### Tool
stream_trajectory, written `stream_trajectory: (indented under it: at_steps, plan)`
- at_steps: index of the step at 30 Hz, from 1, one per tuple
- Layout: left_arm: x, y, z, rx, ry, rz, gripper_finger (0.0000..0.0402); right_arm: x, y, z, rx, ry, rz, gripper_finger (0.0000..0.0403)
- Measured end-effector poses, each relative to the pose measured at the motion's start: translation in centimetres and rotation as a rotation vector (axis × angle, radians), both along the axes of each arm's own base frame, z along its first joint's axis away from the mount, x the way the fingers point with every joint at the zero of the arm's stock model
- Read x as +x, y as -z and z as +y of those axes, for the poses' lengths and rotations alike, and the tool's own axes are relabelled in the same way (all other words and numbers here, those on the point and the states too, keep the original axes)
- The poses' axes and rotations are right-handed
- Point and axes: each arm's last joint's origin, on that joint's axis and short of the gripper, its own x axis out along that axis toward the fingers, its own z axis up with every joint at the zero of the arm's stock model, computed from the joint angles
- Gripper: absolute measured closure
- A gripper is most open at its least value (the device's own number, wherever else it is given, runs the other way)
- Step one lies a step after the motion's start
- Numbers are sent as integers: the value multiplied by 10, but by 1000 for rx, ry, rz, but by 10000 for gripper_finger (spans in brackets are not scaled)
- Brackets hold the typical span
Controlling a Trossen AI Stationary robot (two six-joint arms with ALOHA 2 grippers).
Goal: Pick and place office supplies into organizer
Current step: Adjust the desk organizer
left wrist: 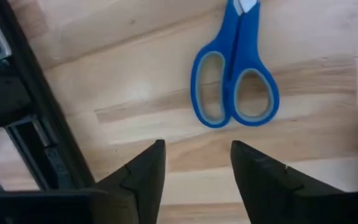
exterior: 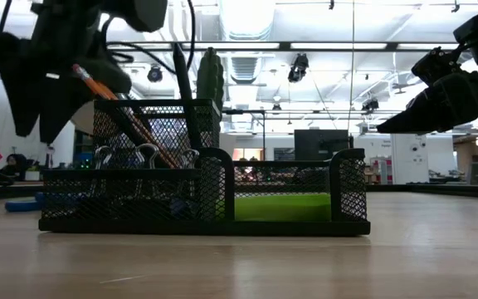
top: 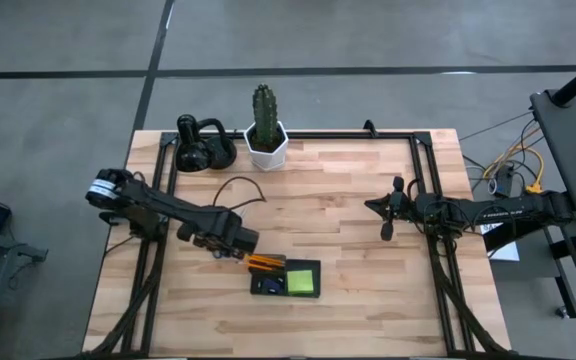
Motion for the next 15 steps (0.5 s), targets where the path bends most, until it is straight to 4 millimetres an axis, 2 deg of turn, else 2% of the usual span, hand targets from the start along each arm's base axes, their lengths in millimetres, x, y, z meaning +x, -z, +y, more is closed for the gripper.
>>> stream_trajectory:
  at_steps: [4,8,15]
  plan:
    - [-3,12,1,4,-1,0,231,0,0,0,0,0,0,394]
    - [1,26,1,-14,-2,-73,231,0,0,0,0,0,0,394]
    - [-3,29,4,-11,-2,-67,231,0,0,0,0,0,5,394]
